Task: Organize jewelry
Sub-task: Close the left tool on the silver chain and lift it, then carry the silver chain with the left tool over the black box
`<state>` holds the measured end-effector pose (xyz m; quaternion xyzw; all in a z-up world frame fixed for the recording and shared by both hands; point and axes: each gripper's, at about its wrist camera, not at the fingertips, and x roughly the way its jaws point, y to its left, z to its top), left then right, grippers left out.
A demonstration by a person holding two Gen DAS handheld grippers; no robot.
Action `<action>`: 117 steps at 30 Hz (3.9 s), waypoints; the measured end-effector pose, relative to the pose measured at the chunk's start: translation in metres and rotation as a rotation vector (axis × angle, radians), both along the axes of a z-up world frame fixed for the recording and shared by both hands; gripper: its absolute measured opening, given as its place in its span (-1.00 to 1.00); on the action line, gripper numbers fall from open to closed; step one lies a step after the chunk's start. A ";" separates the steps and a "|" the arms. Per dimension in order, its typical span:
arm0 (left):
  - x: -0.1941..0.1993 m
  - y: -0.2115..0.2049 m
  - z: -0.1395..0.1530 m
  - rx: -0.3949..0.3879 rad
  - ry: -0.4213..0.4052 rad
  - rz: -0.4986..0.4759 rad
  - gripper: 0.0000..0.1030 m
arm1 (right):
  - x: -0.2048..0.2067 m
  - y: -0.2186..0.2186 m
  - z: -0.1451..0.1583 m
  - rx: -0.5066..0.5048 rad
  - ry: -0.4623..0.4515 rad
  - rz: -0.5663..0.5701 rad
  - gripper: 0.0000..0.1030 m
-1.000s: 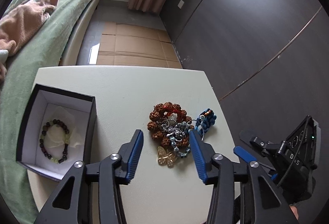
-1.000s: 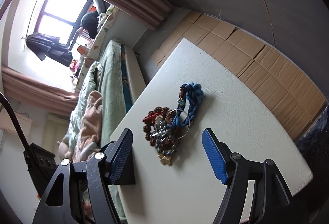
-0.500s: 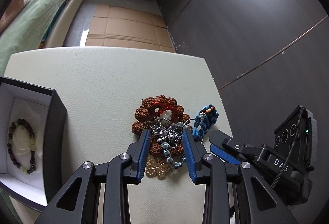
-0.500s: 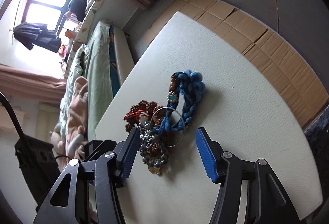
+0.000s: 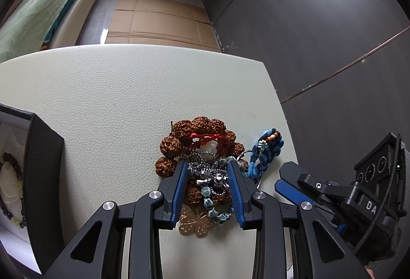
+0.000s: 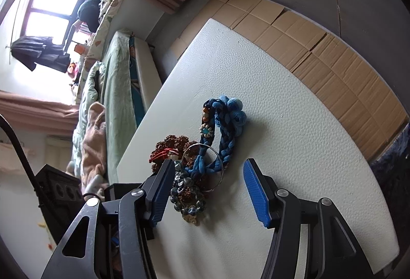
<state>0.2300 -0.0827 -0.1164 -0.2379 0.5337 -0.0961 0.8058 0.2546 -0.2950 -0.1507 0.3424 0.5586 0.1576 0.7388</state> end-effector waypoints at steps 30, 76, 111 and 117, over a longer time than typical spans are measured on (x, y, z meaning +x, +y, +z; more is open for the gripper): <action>-0.022 -0.001 0.037 -0.030 -0.095 -0.004 -0.78 | -0.002 0.014 -0.018 0.031 0.055 0.015 -0.60; -0.126 0.092 0.287 0.050 -0.560 0.184 -0.86 | -0.002 0.021 -0.018 0.032 0.010 -0.067 -0.77; -0.135 0.152 0.297 0.094 -0.558 0.265 -0.86 | -0.025 0.052 0.016 0.110 -0.055 0.086 -0.78; -0.130 0.157 0.285 0.070 -0.533 0.266 -0.86 | -0.019 0.066 -0.005 0.025 0.022 0.106 -0.77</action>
